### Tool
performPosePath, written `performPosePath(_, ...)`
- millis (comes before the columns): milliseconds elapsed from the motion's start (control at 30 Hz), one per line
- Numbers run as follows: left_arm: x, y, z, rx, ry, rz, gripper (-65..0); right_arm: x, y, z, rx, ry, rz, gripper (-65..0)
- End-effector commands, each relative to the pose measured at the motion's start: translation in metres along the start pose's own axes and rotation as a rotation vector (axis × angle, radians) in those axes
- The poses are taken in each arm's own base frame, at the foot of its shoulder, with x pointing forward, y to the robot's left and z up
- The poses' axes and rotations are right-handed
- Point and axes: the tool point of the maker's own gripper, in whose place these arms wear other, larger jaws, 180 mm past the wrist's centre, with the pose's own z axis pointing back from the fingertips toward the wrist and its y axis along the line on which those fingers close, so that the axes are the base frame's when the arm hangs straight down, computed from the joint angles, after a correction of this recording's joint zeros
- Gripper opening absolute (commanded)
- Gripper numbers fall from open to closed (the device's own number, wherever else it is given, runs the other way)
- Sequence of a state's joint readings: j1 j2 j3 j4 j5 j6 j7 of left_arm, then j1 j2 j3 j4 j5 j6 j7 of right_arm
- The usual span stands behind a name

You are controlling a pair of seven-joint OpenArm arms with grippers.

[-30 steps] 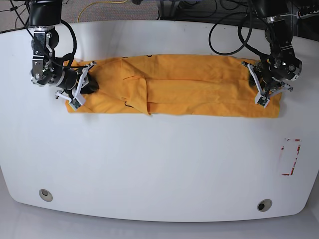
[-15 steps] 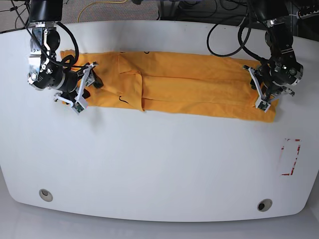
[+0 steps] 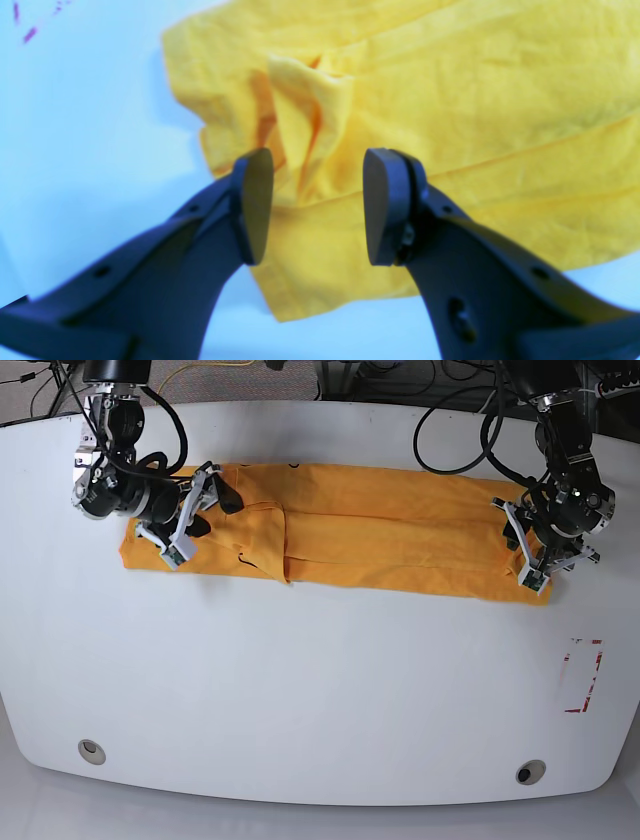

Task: Layout the t-shirt on the table in an organized manner, then fold the t-shirt properly
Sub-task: 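Regrasp the shirt's folded edge with the right gripper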

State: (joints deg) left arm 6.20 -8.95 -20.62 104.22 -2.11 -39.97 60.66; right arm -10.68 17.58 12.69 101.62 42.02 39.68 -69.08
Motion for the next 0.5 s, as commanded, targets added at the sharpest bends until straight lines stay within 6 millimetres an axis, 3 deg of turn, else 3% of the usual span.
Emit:
performPosePath(0, 0.012, 0.007, 0.006, 0.024, -0.039, -0.011, -37.5, 0.003, 0.001, 0.004, 0.001, -0.023, 0.010, -22.5)
performPosePath(467, 0.012, 0.008, 0.007, 0.026, -0.038, -0.013, -37.5, -0.018, 0.034, -0.011, 0.093, 0.046, 0.031, -22.7)
